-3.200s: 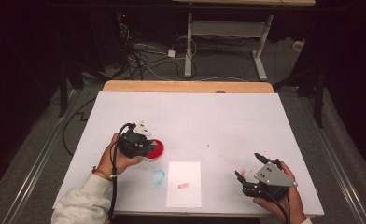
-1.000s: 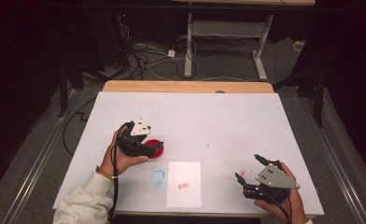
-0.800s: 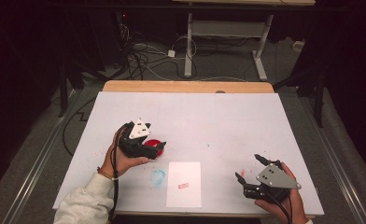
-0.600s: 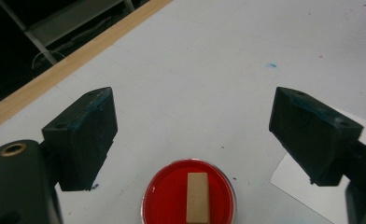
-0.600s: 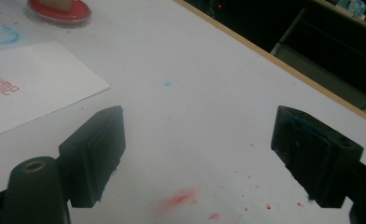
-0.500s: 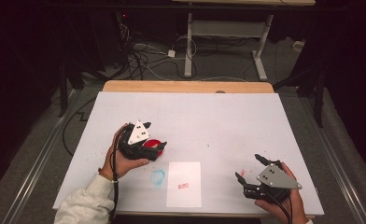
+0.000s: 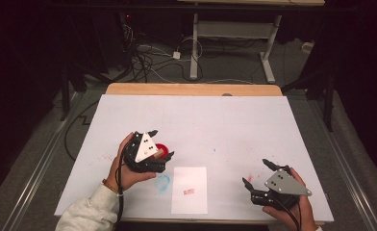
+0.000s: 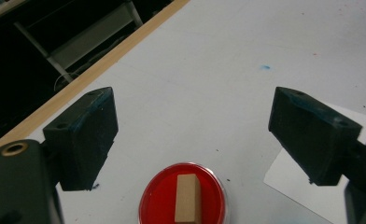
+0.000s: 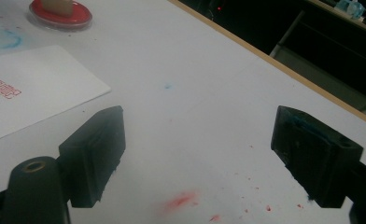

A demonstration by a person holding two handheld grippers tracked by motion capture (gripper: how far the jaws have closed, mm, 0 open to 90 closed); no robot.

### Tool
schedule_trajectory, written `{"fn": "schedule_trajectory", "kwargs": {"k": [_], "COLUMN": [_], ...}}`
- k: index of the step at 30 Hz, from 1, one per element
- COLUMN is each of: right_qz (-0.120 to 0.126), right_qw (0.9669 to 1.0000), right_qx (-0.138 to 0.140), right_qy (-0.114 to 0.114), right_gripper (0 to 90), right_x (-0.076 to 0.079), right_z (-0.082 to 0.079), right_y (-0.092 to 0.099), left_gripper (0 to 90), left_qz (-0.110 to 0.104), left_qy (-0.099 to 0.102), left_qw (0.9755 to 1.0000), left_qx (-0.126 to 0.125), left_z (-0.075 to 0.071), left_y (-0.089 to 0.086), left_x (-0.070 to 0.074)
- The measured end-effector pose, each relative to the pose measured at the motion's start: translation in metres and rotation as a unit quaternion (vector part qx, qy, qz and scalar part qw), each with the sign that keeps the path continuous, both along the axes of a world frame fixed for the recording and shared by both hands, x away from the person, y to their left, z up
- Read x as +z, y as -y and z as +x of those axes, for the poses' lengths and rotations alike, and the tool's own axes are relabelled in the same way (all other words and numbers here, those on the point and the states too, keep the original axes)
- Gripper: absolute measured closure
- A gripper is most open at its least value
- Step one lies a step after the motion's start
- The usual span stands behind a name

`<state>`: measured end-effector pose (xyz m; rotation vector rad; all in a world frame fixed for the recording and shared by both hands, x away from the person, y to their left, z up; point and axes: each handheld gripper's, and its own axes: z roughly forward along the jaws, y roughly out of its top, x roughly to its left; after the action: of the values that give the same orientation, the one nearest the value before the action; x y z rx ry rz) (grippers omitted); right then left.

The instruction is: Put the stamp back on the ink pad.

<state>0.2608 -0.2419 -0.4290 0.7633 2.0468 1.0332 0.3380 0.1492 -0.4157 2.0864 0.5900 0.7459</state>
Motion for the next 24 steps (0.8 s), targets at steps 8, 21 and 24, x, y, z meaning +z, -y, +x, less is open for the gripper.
{"fn": "schedule_trajectory", "kwargs": {"k": [8,21,24], "right_qz": [0.004,0.006,0.006], "right_qw": [1.0,0.9999,0.9999], "right_qx": [0.002,0.001,0.001], "right_qy": [0.006,0.009,0.01], "right_gripper": [18.0,18.0,18.0], "right_x": [0.001,0.002,0.002], "right_z": [-0.001,-0.002,-0.002], "right_y": [0.0,-0.001,0.0], "left_gripper": [15.5,15.5,15.5], "left_qz": [-0.003,0.014,0.016], "left_qy": [0.008,0.022,0.025], "left_qw": [1.0,0.9996,0.9995], "left_qx": [-0.003,-0.006,-0.007], "left_z": [-0.007,-0.02,-0.024], "left_y": [-0.005,-0.009,-0.011], "left_x": [-0.001,-0.001,-0.001]}}
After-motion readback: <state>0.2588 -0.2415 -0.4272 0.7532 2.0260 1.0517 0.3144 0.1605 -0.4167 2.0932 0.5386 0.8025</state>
